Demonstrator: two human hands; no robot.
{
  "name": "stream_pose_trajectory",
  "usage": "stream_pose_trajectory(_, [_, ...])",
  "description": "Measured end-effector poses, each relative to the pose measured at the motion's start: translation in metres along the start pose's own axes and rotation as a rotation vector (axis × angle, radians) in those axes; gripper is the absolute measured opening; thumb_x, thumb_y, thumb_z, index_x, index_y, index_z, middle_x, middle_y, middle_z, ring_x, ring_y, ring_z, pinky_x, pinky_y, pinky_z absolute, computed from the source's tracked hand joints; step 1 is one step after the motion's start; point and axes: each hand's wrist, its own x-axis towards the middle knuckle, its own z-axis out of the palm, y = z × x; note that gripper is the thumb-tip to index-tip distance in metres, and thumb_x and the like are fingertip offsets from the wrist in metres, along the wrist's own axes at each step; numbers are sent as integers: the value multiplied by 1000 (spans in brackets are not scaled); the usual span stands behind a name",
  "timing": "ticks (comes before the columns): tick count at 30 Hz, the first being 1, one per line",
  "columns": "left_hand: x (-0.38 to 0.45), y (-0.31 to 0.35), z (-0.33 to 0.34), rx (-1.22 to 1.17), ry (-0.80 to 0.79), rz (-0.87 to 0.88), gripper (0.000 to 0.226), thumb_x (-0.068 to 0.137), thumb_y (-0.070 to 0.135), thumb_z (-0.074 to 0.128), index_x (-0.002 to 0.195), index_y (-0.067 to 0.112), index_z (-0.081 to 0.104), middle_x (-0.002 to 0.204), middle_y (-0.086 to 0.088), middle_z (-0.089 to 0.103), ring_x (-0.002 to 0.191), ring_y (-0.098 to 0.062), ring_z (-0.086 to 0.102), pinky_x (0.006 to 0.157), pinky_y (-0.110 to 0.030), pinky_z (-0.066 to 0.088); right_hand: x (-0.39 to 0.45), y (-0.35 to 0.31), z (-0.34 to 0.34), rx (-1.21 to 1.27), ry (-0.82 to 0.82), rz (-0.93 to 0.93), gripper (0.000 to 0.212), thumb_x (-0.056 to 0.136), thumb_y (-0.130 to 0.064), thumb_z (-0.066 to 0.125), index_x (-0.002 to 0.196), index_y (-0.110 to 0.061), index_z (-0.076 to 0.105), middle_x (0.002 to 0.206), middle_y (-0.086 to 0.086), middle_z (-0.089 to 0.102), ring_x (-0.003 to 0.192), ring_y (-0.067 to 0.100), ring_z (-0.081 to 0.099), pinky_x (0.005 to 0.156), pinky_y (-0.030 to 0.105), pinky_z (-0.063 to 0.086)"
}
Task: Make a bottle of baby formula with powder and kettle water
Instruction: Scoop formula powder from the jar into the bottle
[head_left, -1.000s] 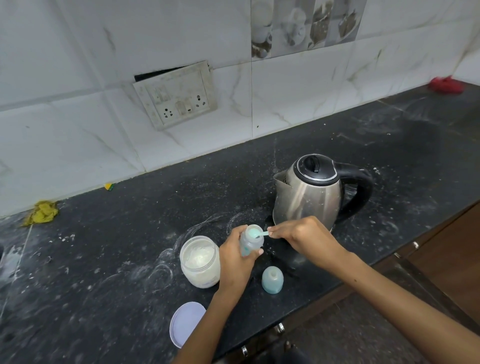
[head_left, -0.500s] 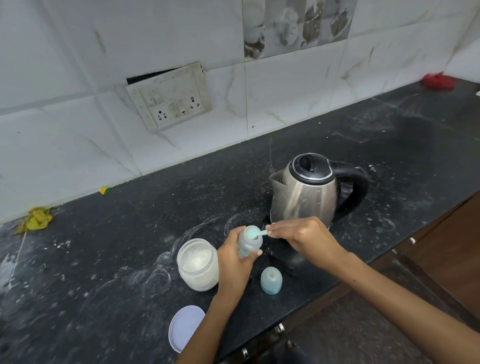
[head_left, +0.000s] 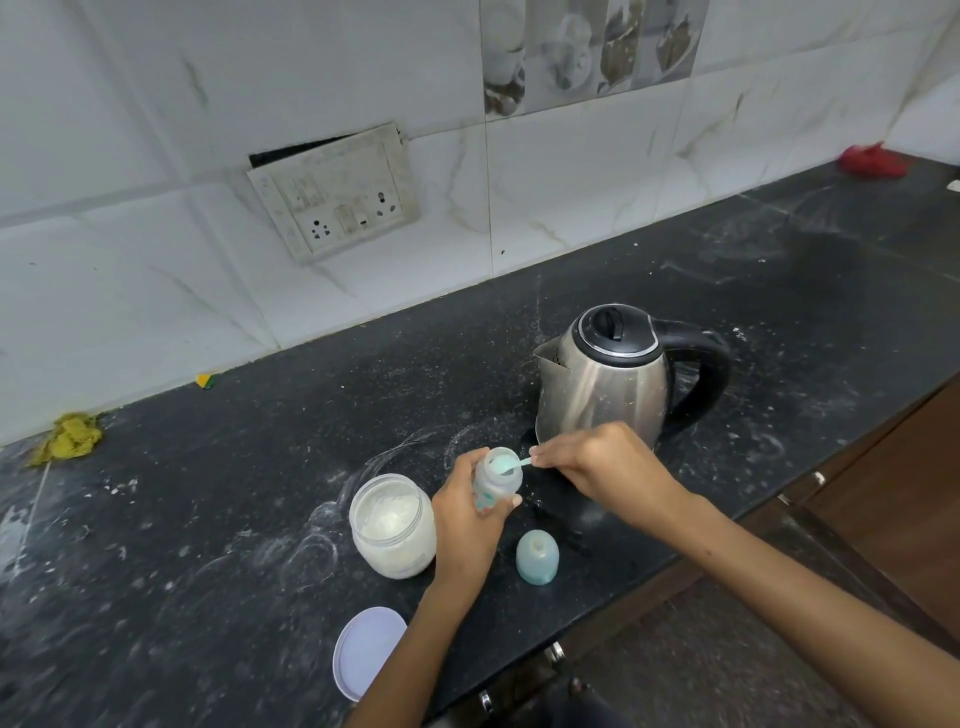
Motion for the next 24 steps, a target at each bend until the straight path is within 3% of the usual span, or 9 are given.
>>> stream_pose_trajectory(2, [0,0,1,3,12,0,55,66,8,84,110,27,57,105,11,68,98,-3,63,85,-15,48,-5,0,7,-102,-42,-85,29,65,8,76,88,-11,79,93,6,78,85,22,75,62,35,62])
stream_pose_trajectory(5, [-2,-1,1,3,10,-10,57,65,5,84,109,27,55,102,12,66,95,3,62,81,-7,44,-7,-2,11,-118,-93,-84,23,72,5,68,86,-11,77,87,6,78,81,25,75,56,36,61])
stream_pose_trajectory(7, [-5,-1,1,-4,9,-7,57,65,5,84,108,26,54,101,14,65,95,12,59,80,-3,43,-4,-3,8,-69,-38,-71,29,63,11,77,83,-11,78,87,6,78,78,23,76,55,33,61])
stream_pose_trajectory(9, [-8,-3,2,-37,15,-19,55,66,6,84,108,26,54,101,14,66,96,11,59,81,-4,44,-2,-3,8,-13,9,-33,29,63,10,81,84,-10,79,89,4,79,80,18,76,63,29,61])
stream_pose_trajectory(12, [-9,-5,3,-83,31,-37,55,66,9,85,105,34,54,100,16,67,96,6,62,82,-9,46,0,-7,11,248,60,308,17,75,1,78,87,-10,80,87,1,79,79,6,72,76,20,56])
stream_pose_trajectory(14, [-8,-9,4,-80,32,-39,57,66,12,86,106,37,53,103,18,66,98,3,62,85,-14,48,1,-8,13,384,100,553,13,76,-2,79,86,-11,80,82,0,78,75,1,69,71,10,52])
stream_pose_trajectory(16, [-9,-11,3,-66,24,-42,63,66,15,86,118,29,54,112,16,65,105,-1,61,92,-22,49,-1,-10,14,506,129,700,12,75,-2,80,83,-11,80,75,-4,76,64,-3,68,66,6,49])
stream_pose_trajectory(20, [-17,-3,-2,4,53,-40,78,70,11,83,137,16,45,132,3,58,122,-9,53,105,-28,44,-5,-12,12,796,213,833,14,73,2,80,82,-9,79,73,8,77,69,17,72,68,18,55])
stream_pose_trajectory(24, [-46,14,-23,-6,158,36,49,79,9,76,121,23,54,119,16,62,112,2,57,96,-20,48,1,-25,9,977,277,861,13,76,5,77,82,-6,76,73,10,76,68,12,71,64,17,56])
